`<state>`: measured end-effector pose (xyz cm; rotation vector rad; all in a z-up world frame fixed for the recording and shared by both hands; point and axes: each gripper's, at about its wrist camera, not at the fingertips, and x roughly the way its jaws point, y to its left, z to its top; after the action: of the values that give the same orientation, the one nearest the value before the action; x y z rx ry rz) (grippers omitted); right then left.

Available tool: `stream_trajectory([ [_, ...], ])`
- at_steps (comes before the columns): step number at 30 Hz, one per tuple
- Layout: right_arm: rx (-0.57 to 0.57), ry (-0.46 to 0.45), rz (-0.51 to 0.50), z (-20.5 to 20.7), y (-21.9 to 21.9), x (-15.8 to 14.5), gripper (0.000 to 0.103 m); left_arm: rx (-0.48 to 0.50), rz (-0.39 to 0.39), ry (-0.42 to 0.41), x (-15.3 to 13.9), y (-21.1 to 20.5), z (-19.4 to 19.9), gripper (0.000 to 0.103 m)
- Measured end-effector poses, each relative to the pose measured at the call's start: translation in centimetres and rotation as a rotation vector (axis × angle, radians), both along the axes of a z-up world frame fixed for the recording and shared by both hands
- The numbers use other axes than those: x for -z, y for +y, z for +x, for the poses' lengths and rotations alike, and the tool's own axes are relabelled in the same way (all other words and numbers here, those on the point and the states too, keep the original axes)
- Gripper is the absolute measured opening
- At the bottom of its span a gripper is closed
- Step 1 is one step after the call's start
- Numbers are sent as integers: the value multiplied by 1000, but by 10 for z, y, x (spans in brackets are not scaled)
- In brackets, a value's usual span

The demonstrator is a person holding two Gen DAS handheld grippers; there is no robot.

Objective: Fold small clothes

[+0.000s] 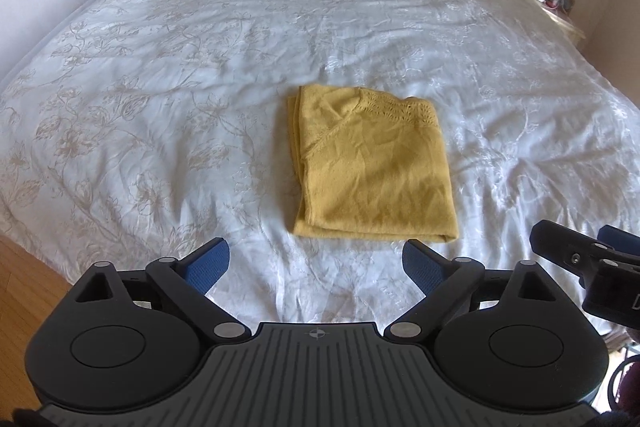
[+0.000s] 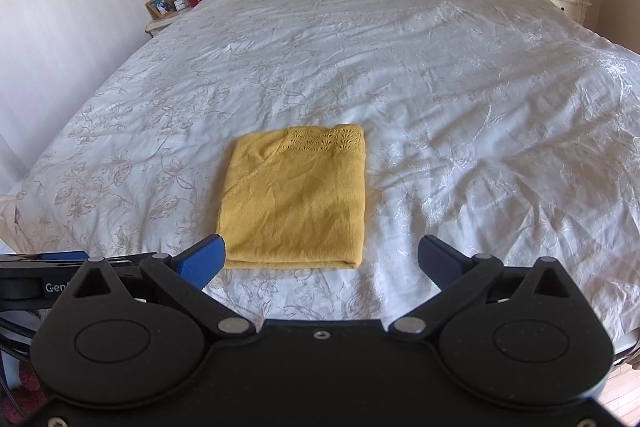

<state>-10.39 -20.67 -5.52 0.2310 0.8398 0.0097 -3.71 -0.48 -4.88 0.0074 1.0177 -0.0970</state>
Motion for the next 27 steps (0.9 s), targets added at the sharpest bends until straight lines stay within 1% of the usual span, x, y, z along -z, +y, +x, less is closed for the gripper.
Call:
stream_trajectory([
  [17,-12,5,8,-7,12,-1,102,-47,2,30,4,18,-2,94],
  [27,-16,27,20,-4,11,3,102,-36,-1,52,8,15,0,94],
])
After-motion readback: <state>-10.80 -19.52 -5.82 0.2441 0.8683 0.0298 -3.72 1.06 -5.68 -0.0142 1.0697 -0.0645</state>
